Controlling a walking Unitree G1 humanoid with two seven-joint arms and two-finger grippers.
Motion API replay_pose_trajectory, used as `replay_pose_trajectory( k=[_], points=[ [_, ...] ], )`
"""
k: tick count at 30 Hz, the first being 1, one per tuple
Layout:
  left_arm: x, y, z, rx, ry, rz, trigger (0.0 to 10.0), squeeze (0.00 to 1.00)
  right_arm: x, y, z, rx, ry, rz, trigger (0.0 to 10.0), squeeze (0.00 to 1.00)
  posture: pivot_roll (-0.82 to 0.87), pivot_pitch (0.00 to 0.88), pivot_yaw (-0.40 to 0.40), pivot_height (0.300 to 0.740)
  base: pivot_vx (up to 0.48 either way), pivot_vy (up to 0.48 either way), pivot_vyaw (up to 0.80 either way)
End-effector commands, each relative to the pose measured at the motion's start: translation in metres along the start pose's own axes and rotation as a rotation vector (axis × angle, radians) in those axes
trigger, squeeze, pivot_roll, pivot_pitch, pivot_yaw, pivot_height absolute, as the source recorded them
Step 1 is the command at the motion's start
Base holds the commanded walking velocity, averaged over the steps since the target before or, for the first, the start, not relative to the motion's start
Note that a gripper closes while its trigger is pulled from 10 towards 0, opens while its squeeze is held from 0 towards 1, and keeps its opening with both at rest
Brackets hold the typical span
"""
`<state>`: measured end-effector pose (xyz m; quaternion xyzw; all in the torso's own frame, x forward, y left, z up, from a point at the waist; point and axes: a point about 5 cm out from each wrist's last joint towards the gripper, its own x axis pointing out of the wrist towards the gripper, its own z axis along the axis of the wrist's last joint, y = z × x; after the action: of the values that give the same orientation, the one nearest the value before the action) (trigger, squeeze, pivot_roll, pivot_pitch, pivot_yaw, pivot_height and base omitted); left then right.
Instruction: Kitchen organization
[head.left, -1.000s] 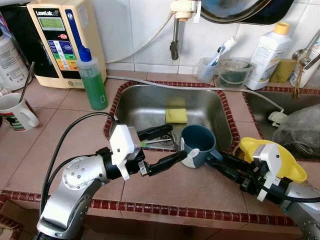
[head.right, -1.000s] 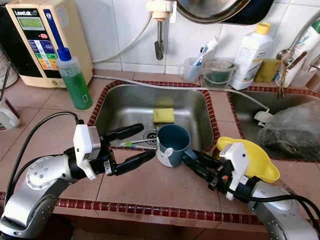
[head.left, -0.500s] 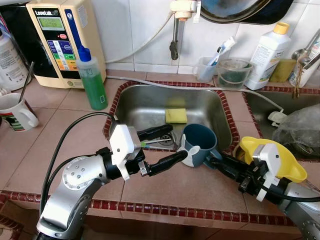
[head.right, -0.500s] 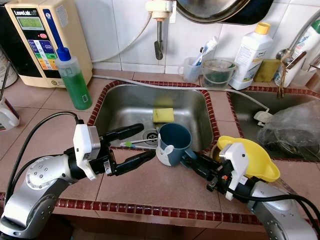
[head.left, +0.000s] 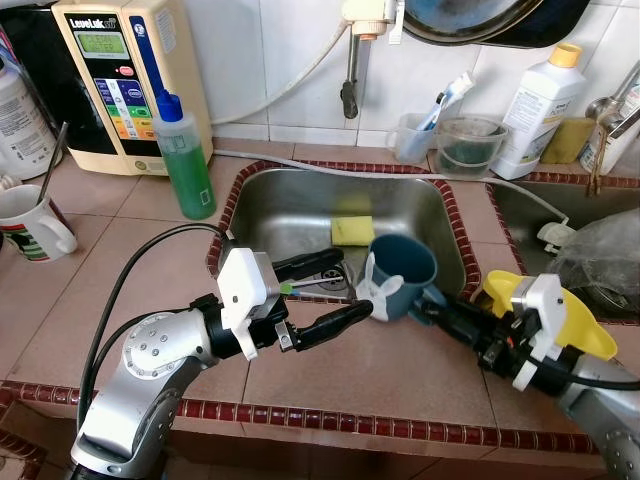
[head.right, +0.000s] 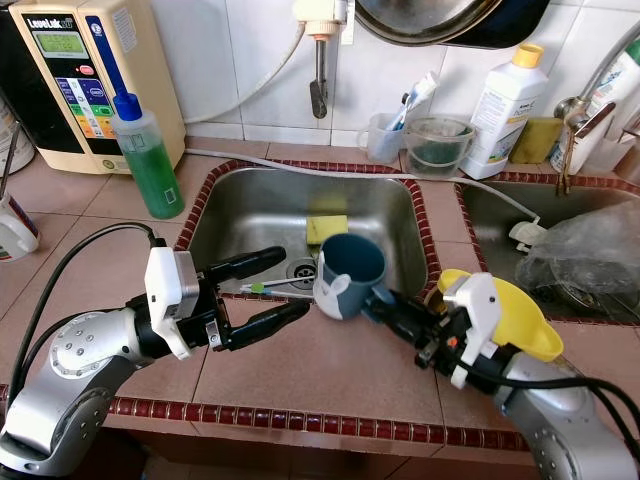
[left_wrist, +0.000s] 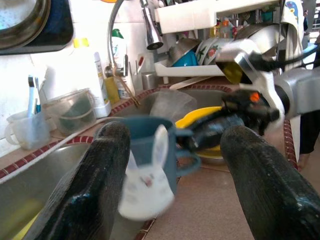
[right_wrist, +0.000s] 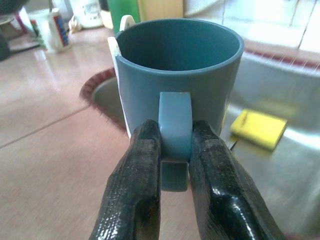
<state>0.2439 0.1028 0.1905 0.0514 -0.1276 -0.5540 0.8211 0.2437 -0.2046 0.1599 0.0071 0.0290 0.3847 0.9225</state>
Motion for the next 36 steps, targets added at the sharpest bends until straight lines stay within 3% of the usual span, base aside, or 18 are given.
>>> replay_pose_trajectory(
  k=[1,7,8,17,20,27,32,36],
  points=[
    [-0.001,0.002,0.000,0.011,0.005,0.003,10.0,0.00,-0.002,-0.004,0.004,-0.011,-0.015,-0.022,0.0,0.00,-0.16,0.085,0.005,0.740,0.000,0.000,0.00],
    [0.001,0.007,0.000,-0.001,0.004,0.021,10.0,0.00,0.000,-0.019,0.015,-0.036,-0.052,-0.079,0.4,0.00,-0.16,0.078,0.008,0.740,0.000,0.000,0.00],
    [0.002,0.009,-0.001,-0.004,0.013,0.031,10.0,0.00,0.003,-0.023,0.017,-0.051,-0.057,-0.090,10.0,0.00,-0.16,0.073,0.013,0.740,0.000,0.000,0.00],
    [0.017,0.026,-0.003,-0.064,0.071,0.100,10.0,0.00,0.023,-0.057,0.041,-0.118,-0.124,-0.165,10.0,0.00,-0.14,0.053,0.000,0.740,0.000,0.000,0.00],
    [0.021,0.029,-0.001,-0.032,0.068,0.100,10.0,0.00,0.028,-0.067,0.050,-0.147,-0.148,-0.208,10.0,0.00,-0.13,0.065,-0.008,0.740,0.000,0.000,0.00],
    [0.026,0.034,0.000,-0.029,0.087,0.089,10.0,0.00,0.045,-0.071,0.063,-0.151,-0.190,-0.191,10.0,0.00,-0.12,0.096,-0.026,0.740,0.000,0.000,0.00],
    [0.025,0.028,0.003,-0.020,0.095,0.042,10.0,0.00,0.061,-0.071,0.076,-0.129,-0.207,-0.128,10.0,0.00,-0.12,0.143,-0.042,0.740,0.000,0.000,0.00],
    [0.024,0.023,0.006,-0.019,0.098,0.017,10.0,0.00,0.063,-0.073,0.082,-0.114,-0.205,-0.102,10.0,0.00,-0.11,0.171,-0.052,0.740,0.000,0.000,0.00]
  ],
)
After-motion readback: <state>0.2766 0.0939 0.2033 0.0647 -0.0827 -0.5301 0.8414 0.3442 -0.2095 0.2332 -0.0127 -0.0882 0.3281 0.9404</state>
